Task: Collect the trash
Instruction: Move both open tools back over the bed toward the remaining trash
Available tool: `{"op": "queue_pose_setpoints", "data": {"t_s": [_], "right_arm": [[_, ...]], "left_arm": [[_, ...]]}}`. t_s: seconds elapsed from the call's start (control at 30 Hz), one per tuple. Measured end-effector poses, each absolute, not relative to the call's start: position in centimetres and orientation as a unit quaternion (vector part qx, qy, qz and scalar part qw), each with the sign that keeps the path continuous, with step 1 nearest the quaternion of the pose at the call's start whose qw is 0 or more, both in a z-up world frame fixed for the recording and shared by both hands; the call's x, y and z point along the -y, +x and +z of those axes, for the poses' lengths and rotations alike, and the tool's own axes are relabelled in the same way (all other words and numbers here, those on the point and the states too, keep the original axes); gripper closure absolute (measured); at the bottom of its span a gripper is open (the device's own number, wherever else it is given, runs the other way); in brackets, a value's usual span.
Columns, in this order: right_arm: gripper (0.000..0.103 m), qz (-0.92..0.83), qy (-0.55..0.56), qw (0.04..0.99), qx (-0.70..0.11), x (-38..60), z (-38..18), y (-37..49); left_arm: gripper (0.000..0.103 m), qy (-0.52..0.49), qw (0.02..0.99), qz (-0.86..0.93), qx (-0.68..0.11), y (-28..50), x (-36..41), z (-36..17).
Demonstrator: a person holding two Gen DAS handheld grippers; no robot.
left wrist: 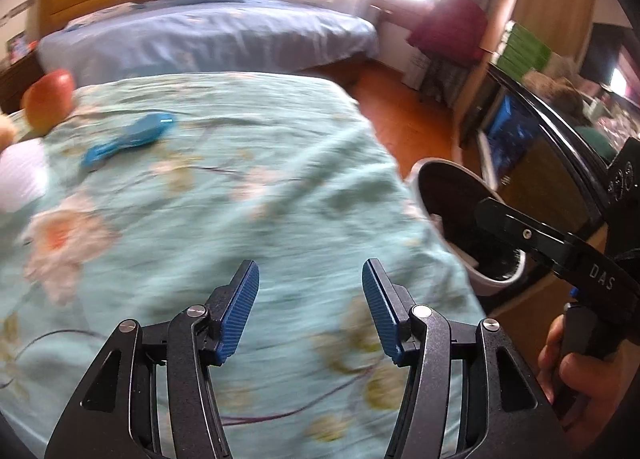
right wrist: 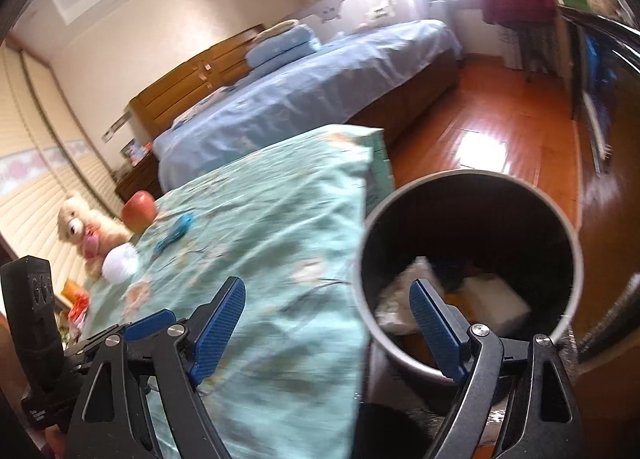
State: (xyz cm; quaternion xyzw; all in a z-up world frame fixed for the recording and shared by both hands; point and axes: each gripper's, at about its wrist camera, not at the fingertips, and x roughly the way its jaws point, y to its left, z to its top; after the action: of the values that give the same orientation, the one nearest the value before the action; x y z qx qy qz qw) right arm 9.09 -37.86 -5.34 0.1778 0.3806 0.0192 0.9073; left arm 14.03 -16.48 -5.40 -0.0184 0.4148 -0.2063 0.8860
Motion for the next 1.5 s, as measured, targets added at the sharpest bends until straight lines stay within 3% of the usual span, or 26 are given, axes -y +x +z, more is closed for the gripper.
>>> {"op": "queue_pose_setpoints", "data": {"t_s": [0.8, 1.5], "right_arm": [[0.017, 0.157, 0.074, 0.886, -0.430, 23.8, -7.4, 15.5], [0.017, 0.240, -0.010, 0.863, -0.445, 18.5, -9.1, 23.7]], "left_arm": [[0.048, -0.101, 0.905, -0.053, -0.409, 16.2, 0.3, -6.2], [0.044, -0.105, 0.907, -0.015, -0.407, 21.6, -3.9, -5.7]]}}
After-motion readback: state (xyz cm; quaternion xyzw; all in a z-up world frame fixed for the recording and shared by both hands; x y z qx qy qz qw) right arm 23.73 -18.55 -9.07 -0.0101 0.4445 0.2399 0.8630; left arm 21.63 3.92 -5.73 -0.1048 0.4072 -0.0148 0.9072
